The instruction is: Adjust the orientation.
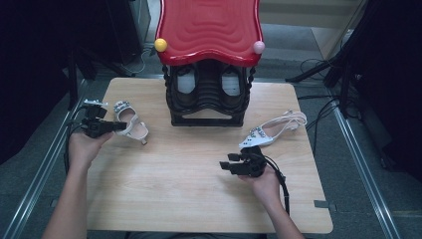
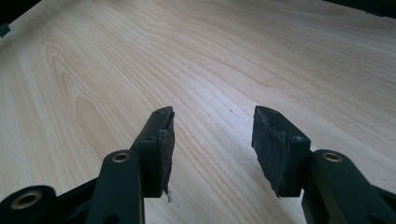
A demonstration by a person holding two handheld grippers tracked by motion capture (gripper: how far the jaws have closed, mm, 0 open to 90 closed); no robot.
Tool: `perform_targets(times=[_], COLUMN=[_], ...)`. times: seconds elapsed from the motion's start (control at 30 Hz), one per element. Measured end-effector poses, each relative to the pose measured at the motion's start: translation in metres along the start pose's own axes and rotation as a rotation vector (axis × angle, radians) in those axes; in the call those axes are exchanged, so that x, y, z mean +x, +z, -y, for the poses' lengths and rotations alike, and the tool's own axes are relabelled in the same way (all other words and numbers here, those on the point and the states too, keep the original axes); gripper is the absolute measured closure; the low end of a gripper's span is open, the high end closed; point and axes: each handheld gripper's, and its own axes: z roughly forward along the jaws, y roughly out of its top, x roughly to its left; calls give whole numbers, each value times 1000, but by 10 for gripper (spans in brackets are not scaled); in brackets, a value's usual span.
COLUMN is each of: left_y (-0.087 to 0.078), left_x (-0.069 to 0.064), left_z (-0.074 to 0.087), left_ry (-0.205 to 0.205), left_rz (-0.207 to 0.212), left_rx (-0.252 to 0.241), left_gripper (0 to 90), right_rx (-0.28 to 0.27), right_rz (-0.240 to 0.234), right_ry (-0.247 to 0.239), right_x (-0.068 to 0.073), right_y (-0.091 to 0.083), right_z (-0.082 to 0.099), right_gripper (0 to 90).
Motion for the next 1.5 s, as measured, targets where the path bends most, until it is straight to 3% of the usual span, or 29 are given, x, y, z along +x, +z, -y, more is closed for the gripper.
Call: perform_targets(times=[0.07,0.13,0.33,0.43,0.6,0.67,0.77,0.97,1.1,1.2,1.27,1.4,1.5], left_y=[-2,-5,-9,-12,-18,-15,-5,8,17,23,24,24,22], left_x=[1,1,4,2,1,4,11,24,28,28,30,31,34], left_z=[1,0,0,-1,-5,-4,-1,2,3,4,6,10,17], left_ry=[22,21,-2,-4,-13,-29,-46,-99,-114,-104,-144,-145,-171], left_rz=[-87,-127,-92,-85,-120,-121,-164,-177,-175,-204,-186,-209,-159], left_rx=[14,9,-10,-24,-71,-63,-39,-32,1,13,-14,-38,-63], left_gripper=[884,879,820,740,620,582,567,535,538,556,562,615,731], right_rx=[2,2,5,6,6,10,10,7,14,12,11,13,14], right_rz=[-1,-1,2,0,3,4,9,20,33,38,42,44,49], right_ry=[0,1,1,0,2,3,3,10,20,17,21,23,23], right_x=[1,1,0,0,0,1,2,1,1,1,1,0,1], right_y=[1,1,1,1,1,1,0,-4,-7,-8,-9,-10,-10], right_z=[0,-1,0,0,0,1,3,7,10,11,13,14,14], right_gripper=[496,496,496,496,496,496,496,495,494,493,493,493,492])
